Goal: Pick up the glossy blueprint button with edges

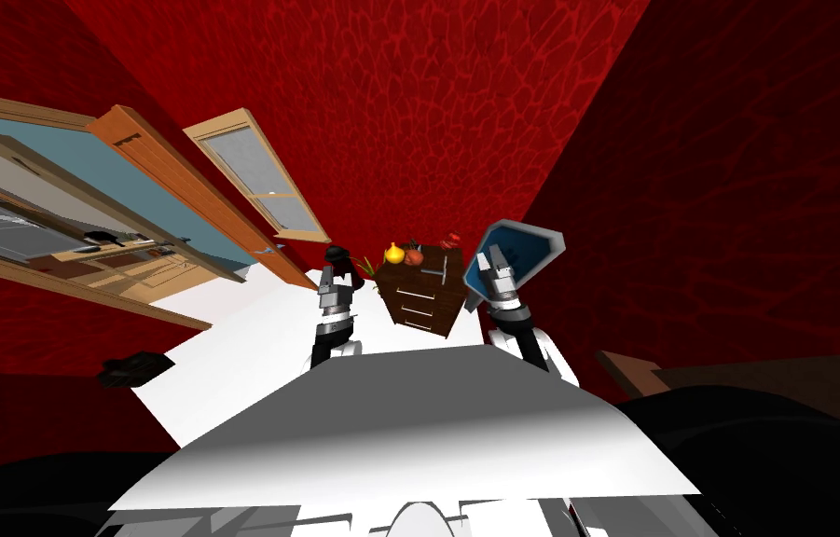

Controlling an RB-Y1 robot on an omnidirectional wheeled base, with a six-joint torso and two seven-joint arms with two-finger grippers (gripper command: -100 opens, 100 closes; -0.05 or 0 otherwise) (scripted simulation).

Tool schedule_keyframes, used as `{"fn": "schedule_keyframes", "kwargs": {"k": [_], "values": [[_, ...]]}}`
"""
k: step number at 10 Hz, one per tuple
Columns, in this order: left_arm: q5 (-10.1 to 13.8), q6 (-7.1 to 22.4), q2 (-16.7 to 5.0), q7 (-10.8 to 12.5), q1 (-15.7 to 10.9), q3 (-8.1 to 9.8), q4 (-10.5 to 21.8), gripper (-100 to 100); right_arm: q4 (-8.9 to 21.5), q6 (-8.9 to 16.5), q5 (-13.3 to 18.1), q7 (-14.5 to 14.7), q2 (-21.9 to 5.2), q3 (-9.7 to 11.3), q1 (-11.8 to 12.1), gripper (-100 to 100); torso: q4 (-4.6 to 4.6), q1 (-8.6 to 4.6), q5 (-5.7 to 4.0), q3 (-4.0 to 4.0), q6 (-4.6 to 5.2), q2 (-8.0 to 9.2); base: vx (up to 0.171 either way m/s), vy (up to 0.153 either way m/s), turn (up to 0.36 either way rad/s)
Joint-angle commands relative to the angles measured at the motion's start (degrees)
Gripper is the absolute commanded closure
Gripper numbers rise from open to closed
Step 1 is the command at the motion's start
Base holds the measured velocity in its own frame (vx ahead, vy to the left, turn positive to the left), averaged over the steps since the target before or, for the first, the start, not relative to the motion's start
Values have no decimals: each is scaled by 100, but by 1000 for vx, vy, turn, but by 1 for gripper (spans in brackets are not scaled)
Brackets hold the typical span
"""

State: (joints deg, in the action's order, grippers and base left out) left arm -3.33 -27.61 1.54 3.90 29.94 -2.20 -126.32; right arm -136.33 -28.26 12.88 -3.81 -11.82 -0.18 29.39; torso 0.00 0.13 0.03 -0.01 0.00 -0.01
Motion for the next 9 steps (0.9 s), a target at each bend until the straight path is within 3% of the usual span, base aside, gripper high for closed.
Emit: {"fn": "schedule_keyframes", "kwargs": {"k": [1,4,7,9], "values": [[0,0,0,0,0,0,0,0,-47,-95,286,105,-228,58,-14,-100,0,0,0,0,0,0,4,43,-7],[0,0,0,0,0,0,0,0,-69,-191,770,206,-438,110,-44,-100,0,2,0,0,0,0,1,38,-7],[0,0,0,0,0,0,0,0,-120,-404,1303,424,-888,224,-110,-100,0,3,1,0,0,0,1,45,-9],[0,0,0,0,0,0,0,0,-120,-404,1569,424,-888,224,-110,-100,0,1,0,1,0,2,-2,27,-5]]}}
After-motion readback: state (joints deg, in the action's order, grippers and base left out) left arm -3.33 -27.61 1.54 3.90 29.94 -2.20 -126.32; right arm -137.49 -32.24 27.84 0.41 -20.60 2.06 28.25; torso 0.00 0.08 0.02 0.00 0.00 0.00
